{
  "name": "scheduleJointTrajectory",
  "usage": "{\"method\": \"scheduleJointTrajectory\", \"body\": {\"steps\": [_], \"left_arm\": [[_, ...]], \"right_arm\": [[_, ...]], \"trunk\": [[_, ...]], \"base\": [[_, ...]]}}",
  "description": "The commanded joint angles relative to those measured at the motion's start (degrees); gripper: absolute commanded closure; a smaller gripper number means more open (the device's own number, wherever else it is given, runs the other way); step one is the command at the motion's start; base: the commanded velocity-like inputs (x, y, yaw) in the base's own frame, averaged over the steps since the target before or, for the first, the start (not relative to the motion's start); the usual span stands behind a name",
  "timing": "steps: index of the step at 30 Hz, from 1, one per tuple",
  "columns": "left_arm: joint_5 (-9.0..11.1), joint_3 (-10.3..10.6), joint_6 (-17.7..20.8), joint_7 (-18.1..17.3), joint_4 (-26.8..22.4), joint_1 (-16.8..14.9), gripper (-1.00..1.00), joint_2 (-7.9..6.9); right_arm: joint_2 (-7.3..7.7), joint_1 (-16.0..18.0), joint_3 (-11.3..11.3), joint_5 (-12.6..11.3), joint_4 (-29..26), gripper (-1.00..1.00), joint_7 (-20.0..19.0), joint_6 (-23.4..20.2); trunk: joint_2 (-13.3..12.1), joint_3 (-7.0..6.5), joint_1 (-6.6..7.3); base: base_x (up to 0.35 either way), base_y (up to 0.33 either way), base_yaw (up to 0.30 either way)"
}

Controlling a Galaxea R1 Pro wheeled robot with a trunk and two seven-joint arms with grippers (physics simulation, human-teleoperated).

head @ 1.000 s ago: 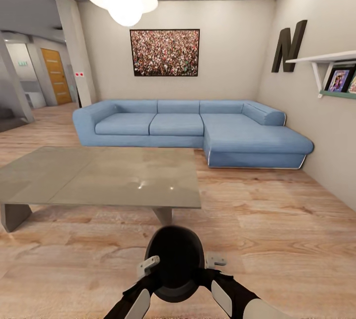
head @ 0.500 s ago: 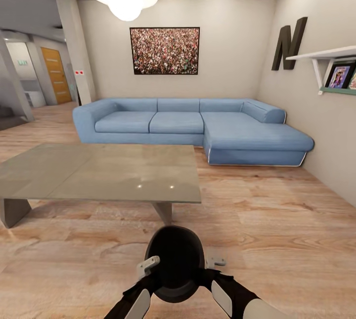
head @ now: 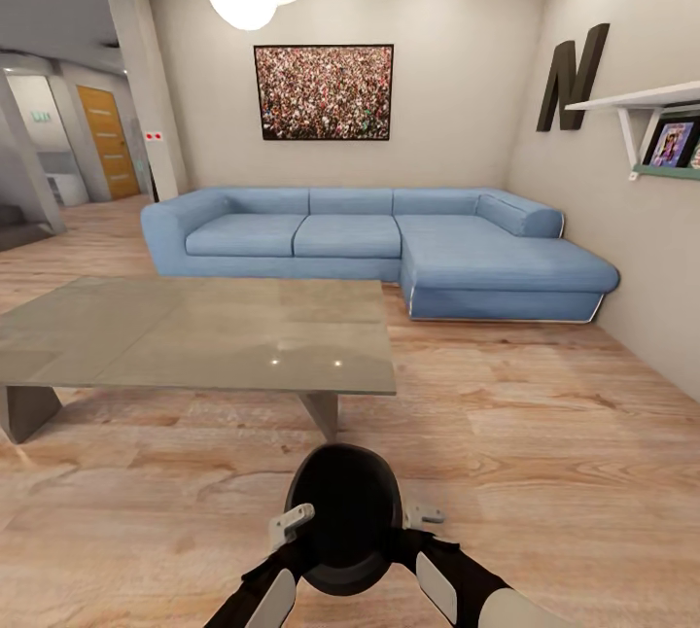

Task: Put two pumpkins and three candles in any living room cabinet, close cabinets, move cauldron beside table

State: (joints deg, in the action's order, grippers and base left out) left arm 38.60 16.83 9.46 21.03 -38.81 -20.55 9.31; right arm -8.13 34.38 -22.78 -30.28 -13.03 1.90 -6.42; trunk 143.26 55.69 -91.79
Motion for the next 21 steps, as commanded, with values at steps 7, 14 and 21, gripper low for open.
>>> {"method": "scheduleJointTrajectory", "body": {"steps": [7,14,21], "left_arm": [[0.68,1.1,0.03,0.33,-0.1,-0.01,1.0,-0.08],[0.68,1.1,0.03,0.33,-0.11,-0.01,1.0,-0.08],[0.68,1.1,0.03,0.33,-0.12,-0.01,1.0,-0.08]], "right_arm": [[0.05,0.16,-1.68,-1.36,-1.91,1.0,0.03,-0.26],[-0.02,0.16,-1.73,-1.36,-1.91,1.0,0.03,-0.26],[-0.04,0.16,-1.74,-1.36,-1.91,1.0,0.03,-0.22]], "trunk": [[0.03,0.05,0.02],[0.03,0.05,0.02],[0.03,0.05,0.02]], "base": [[0.198,0.018,0.0],[0.189,0.001,0.0],[0.128,0.0,0.0]]}}
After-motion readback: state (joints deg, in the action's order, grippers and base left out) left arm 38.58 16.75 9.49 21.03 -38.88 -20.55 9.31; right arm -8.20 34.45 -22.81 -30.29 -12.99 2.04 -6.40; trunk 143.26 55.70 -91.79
